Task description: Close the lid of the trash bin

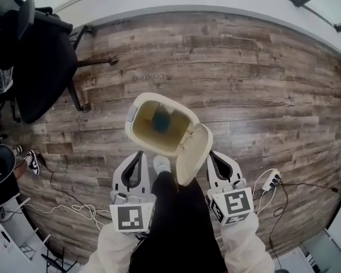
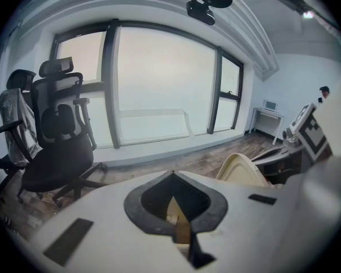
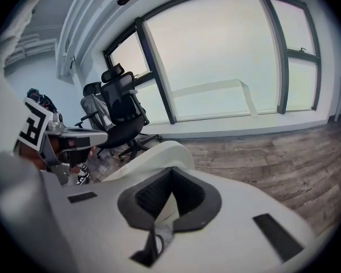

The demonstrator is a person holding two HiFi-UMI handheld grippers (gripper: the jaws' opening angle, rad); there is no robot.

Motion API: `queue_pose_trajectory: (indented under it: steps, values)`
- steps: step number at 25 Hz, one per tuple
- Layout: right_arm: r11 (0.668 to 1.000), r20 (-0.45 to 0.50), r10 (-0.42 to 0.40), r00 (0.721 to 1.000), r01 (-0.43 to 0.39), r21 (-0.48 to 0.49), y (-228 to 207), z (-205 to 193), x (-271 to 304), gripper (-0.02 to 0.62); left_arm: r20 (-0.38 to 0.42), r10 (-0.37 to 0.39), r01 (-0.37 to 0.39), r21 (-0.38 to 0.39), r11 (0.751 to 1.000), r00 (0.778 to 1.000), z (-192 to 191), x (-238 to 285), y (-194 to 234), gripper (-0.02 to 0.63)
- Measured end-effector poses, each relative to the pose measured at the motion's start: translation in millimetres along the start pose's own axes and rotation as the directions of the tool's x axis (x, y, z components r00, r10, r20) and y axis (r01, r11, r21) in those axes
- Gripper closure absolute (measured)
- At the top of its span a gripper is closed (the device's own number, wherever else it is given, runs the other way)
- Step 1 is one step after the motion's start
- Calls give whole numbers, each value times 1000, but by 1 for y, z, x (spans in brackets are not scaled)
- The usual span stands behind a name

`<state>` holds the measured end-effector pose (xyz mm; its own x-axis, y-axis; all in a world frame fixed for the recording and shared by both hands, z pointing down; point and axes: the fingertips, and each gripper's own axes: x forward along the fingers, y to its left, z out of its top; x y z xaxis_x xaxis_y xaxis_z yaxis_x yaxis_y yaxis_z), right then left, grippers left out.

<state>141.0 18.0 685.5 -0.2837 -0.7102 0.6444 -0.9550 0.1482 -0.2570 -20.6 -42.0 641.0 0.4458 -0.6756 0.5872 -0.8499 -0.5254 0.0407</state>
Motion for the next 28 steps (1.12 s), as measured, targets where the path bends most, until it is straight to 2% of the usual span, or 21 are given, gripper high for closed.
queue_pose_trajectory:
  steps: [6, 20, 28]
  values:
    - [1000, -9, 18, 1000, -18, -9, 9, 5, 14, 572, 0, 16, -16, -34, 999, 1000, -5, -2, 15, 601]
    - [992, -109, 76, 991, -86, -89, 57, 7, 85, 572, 26, 85, -81, -111, 990, 996, -6, -10, 85, 601]
    - [986, -141, 97, 985, -114, -118, 77, 8, 122, 572, -12, 97, -98, -142, 985, 995, -22, -2, 108, 601]
